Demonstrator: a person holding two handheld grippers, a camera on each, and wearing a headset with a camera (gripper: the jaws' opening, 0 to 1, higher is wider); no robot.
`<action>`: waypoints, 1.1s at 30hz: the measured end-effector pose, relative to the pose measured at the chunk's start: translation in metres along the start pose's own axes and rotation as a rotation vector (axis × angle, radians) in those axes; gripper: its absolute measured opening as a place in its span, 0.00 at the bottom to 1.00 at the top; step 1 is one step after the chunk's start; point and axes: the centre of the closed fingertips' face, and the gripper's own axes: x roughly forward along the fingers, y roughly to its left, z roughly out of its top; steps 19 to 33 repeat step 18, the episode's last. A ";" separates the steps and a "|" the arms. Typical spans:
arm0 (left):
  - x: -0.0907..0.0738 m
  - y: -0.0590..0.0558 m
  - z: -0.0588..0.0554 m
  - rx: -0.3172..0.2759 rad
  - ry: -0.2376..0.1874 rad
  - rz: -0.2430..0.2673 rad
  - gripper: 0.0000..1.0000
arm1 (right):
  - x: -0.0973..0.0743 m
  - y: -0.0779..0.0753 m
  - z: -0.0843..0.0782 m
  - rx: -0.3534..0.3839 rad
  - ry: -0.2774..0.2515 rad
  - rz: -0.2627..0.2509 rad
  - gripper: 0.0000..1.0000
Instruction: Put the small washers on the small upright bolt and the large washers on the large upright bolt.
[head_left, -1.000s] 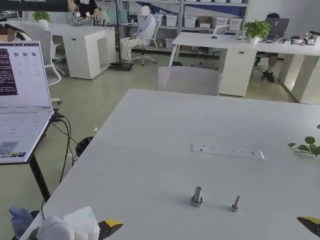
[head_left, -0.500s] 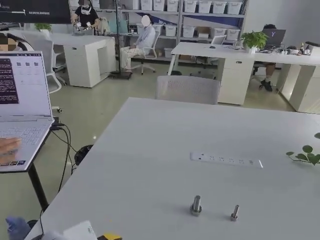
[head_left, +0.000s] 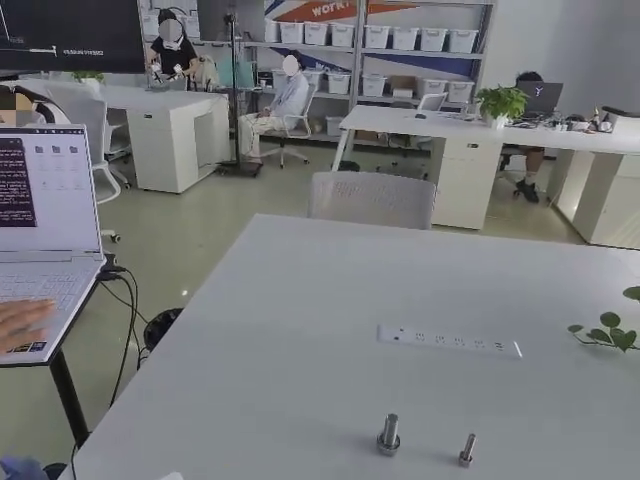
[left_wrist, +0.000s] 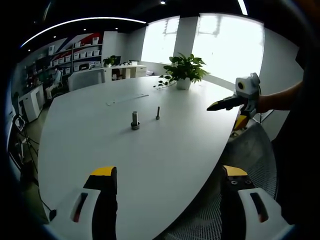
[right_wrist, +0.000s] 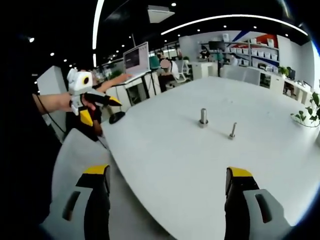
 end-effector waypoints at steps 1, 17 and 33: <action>0.000 0.000 0.000 0.002 0.001 0.000 0.85 | -0.001 -0.001 -0.001 0.000 0.004 -0.004 0.96; 0.000 0.001 -0.004 -0.004 0.008 0.001 0.84 | -0.003 -0.006 0.001 0.020 -0.005 -0.019 0.95; 0.000 0.001 -0.004 -0.002 0.010 0.002 0.84 | -0.002 -0.006 0.001 0.023 -0.006 -0.017 0.95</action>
